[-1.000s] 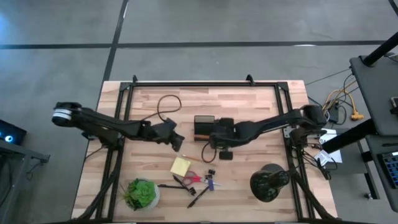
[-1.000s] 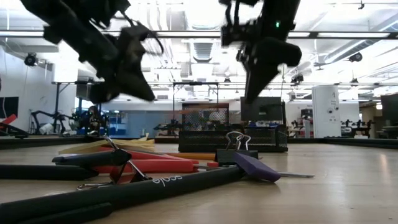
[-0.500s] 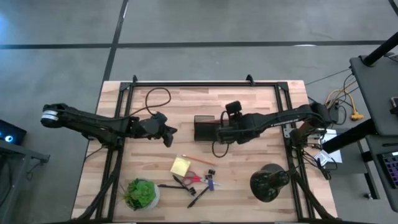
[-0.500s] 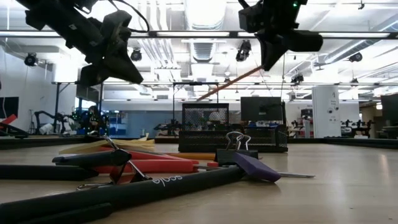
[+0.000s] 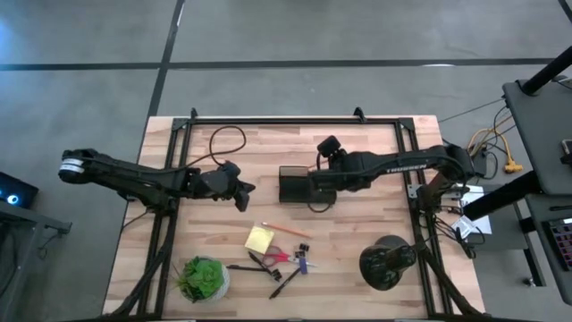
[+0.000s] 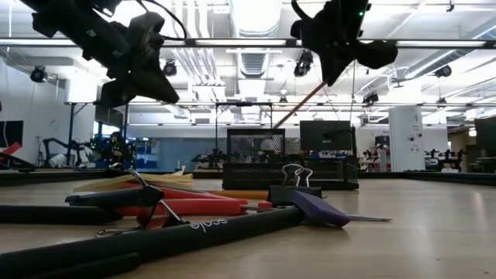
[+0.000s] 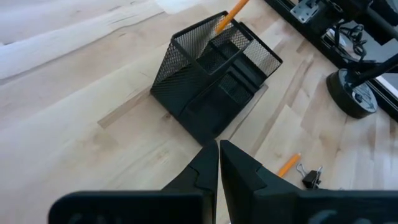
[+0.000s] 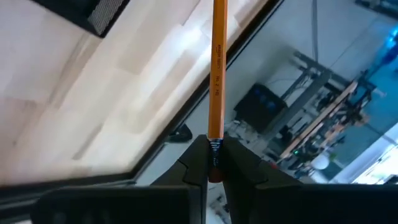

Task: Pick and place office supplies into organizer
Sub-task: Put the top orange pencil into the desk organizer

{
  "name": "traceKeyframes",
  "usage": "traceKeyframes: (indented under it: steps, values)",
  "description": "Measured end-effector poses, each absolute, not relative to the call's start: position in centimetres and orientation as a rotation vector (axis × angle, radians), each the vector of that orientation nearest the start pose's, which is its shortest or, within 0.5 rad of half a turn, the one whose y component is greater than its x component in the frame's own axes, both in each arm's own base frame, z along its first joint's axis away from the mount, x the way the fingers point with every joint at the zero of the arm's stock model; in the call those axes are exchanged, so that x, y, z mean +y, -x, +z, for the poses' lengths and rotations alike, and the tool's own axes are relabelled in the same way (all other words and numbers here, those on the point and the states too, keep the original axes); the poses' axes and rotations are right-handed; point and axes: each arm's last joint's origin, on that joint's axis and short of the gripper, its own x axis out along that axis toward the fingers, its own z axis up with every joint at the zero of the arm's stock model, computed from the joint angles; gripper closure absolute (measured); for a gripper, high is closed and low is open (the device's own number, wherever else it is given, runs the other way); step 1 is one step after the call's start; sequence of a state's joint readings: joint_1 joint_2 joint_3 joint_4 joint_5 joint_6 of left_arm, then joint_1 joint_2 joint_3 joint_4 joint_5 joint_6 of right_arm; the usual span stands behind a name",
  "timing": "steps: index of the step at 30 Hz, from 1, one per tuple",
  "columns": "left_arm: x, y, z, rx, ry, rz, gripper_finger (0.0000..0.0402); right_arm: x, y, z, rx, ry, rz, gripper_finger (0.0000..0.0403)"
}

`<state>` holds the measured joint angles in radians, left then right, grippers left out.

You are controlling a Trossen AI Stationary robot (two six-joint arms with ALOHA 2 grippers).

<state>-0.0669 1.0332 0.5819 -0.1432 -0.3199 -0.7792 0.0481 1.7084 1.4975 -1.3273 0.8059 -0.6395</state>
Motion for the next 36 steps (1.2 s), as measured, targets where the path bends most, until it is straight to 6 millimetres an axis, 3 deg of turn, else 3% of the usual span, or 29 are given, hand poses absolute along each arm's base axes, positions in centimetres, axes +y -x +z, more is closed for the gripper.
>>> traceKeyframes:
  steps: [11, 21, 36]
  values:
    - [-0.5, -21.0, 22.4, 0.451, 0.636, 0.464, 0.0401, -1.2, -32.7, 28.3, 1.56, 1.288, -0.02, 0.0377]
    - [-0.5, -21.1, 22.4, 0.449, 0.636, 0.465, 0.0402, -2.3, -34.3, 25.4, 1.661, 1.32, 0.042, 0.0376]
    - [-0.3, -21.1, 22.4, 0.447, 0.637, 0.474, 0.0402, -2.2, -35.2, 25.4, 1.567, 1.272, 0.009, 0.0354]
